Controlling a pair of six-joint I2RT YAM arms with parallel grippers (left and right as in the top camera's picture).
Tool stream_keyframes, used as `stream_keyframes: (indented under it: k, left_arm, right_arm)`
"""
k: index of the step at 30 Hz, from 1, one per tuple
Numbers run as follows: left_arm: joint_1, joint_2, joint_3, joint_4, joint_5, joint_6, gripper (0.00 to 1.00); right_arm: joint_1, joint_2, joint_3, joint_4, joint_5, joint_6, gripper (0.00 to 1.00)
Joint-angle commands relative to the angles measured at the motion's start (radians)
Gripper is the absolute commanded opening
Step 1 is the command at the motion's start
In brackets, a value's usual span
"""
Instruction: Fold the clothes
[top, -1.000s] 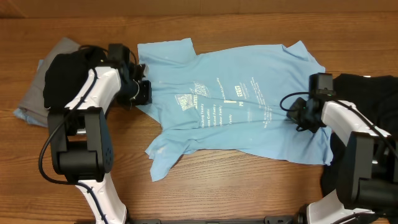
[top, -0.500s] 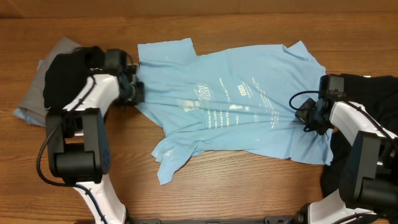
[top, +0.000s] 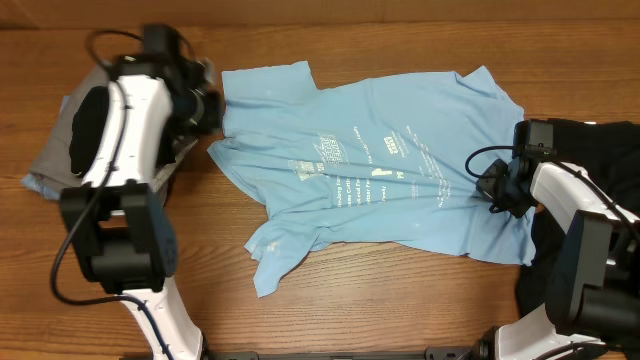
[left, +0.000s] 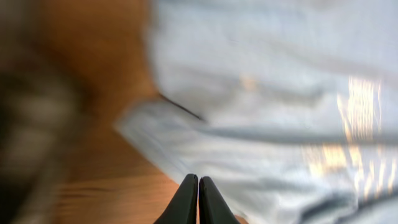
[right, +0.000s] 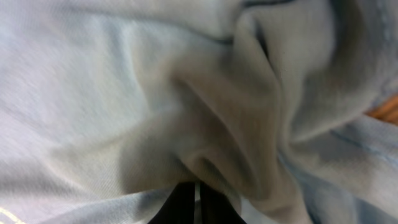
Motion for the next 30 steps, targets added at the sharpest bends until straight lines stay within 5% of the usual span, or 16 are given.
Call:
stream_keyframes:
  k: [1, 8, 15, 21, 30]
  left_arm:
    - [-0.071, 0.001, -0.171, 0.029, 0.069, 0.040, 0.07]
    - [-0.121, 0.001, -0.430, 0.195, 0.050, 0.024, 0.07]
    - [-0.118, 0.001, -0.515, 0.307, -0.091, -0.009, 0.04]
    - [-0.061, -0.002, -0.400, 0.179, -0.277, -0.009, 0.04]
    - [-0.014, -0.002, -0.141, 0.069, -0.108, 0.005, 0.24]
  right_arm:
    - [-0.014, 0.019, 0.043, -0.072, -0.014, -0.046, 0.11]
    - [-0.010, -0.043, 0.195, -0.224, -0.272, -0.185, 0.24]
    - [-0.003, -0.070, 0.199, -0.246, -0.287, -0.199, 0.27]
    - [0.040, -0.069, 0.194, -0.227, -0.291, -0.200, 0.27]
    - [0.215, 0.017, 0.193, -0.035, -0.289, -0.206, 0.26]
